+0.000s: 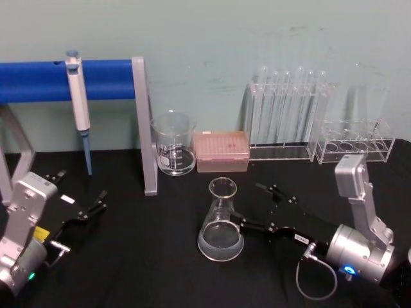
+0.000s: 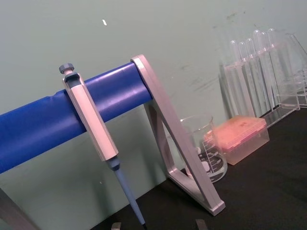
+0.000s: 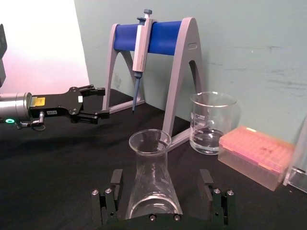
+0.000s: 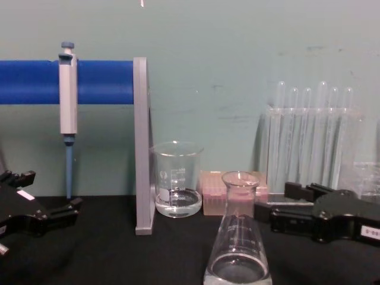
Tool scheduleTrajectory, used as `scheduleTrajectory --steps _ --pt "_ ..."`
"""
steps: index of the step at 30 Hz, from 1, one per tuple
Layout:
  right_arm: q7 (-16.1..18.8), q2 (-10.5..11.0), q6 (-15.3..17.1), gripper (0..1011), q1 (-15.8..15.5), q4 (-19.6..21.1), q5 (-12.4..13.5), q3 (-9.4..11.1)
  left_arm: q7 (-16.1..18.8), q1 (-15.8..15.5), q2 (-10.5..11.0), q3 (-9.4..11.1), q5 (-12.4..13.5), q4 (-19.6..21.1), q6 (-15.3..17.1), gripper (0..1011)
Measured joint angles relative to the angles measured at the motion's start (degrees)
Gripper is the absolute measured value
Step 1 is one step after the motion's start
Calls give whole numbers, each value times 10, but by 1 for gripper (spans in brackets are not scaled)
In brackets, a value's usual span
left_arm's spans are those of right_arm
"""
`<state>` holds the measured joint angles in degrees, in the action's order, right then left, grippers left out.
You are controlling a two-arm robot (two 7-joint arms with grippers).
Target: Grasp the erlenmeyer flask with one hand, shake it three times, then place it back.
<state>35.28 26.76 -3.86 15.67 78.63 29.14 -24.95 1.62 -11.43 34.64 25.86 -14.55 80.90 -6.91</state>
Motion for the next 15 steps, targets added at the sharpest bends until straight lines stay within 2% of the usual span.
scheduleTrajectory --steps 15 --pt "35 -29 -10 1000 58 -74 4 -25 0 0 0 0 0 0 0 1001"
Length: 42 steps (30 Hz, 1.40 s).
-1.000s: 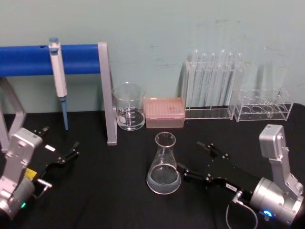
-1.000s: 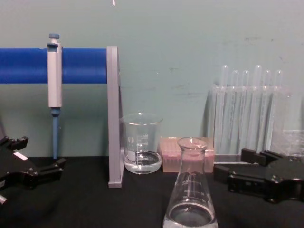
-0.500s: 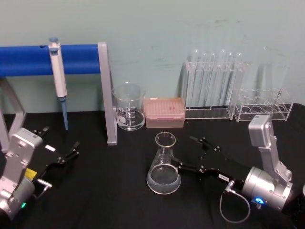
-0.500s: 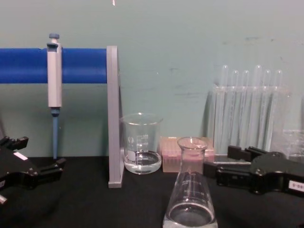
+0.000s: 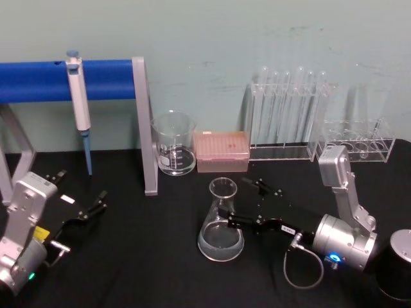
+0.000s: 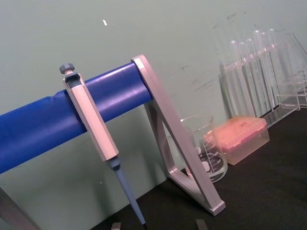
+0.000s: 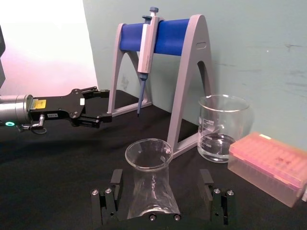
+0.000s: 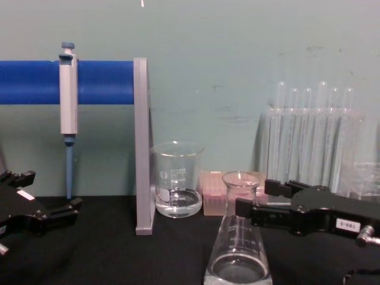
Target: Grasp the erlenmeyer flask with one hand, shake it three times, then place it back.
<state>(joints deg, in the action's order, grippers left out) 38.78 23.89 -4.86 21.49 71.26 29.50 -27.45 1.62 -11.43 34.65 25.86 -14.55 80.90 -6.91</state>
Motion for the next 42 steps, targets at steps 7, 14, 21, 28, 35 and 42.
scheduleTrajectory --steps 7,14,21,28,35,42 --pt "6 -8 -3 1000 16 -17 -4 -11 0 0 0 0 0 0 0 1001" --pt "-2 -15 -4 1000 19 -19 -11 -16 0 0 0 0 0 0 0 1001" --pt "-15 -23 -7 1000 19 -21 -18 -17 0 0 0 0 0 0 0 1001" --pt "-25 -28 -9 1000 17 -20 -24 -16 0 0 0 0 0 0 0 1001" --pt "-32 -30 -7 1000 14 -15 -28 -13 0 0 0 0 0 0 0 1001" --pt "-36 -30 -2 1000 11 -10 -32 -12 0 0 0 0 0 0 0 1001"
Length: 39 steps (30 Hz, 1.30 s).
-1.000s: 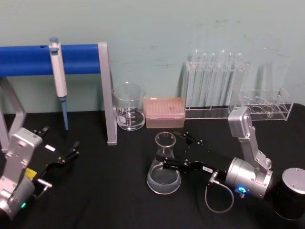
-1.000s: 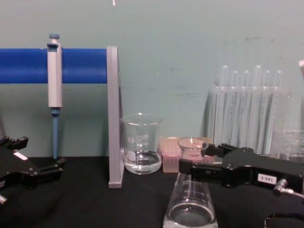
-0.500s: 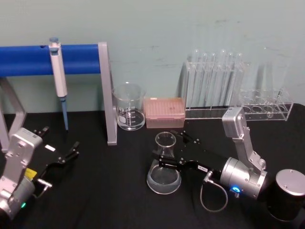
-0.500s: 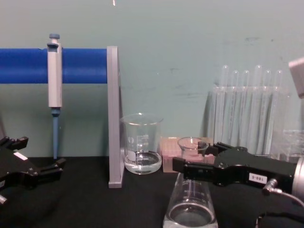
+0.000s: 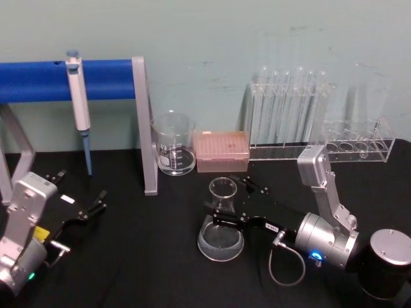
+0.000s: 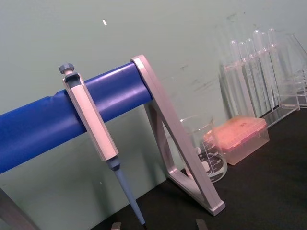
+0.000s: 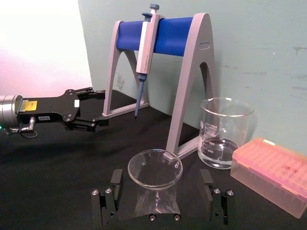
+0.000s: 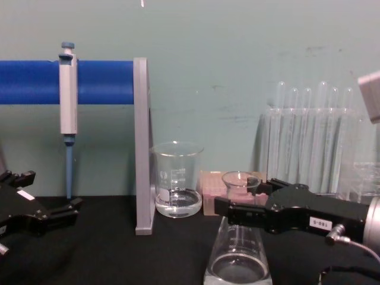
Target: Grasp the erlenmeyer flask with one hand, shake it three times, then place it back.
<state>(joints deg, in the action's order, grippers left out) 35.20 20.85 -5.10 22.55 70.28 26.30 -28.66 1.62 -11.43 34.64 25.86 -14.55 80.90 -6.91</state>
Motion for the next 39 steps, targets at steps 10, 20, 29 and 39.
scheduleTrajectory --steps 10,20,29,39 --pt "0 0 0 1000 0 0 0 0 0 0 0 0 0 0 0 1001" --pt "0 0 0 1000 0 -1 1 0 0 0 0 0 0 0 0 1001" --pt "0 0 0 886 1 -1 1 0 0 0 0 0 0 0 0 1001" --pt "1 0 0 569 1 -1 1 0 0 0 0 0 0 0 0 1001"
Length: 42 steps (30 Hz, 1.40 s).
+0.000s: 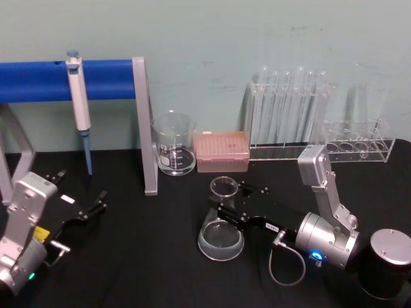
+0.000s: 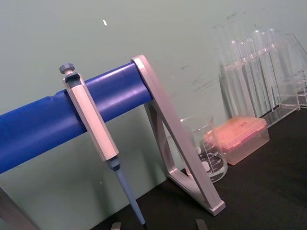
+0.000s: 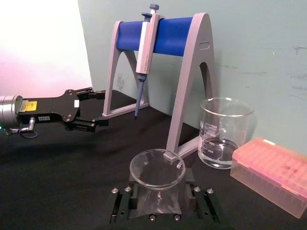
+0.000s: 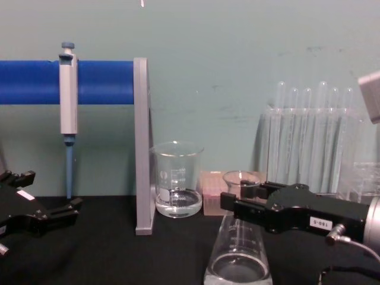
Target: Grasp the erlenmeyer flask with one hand, shake it three times, then place it back.
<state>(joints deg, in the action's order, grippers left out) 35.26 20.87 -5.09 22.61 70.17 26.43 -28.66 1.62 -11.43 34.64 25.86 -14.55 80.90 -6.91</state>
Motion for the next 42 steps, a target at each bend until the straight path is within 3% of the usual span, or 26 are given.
scheduleTrajectory --steps 5,30,42 --pt "0 0 0 456 0 0 0 0 0 0 0 0 0 0 0 1001" --pt "-1 0 0 456 0 0 0 0 0 0 0 0 0 0 0 1001" --pt "-17 1 0 456 -14 29 10 21 0 0 0 0 0 0 0 1001"
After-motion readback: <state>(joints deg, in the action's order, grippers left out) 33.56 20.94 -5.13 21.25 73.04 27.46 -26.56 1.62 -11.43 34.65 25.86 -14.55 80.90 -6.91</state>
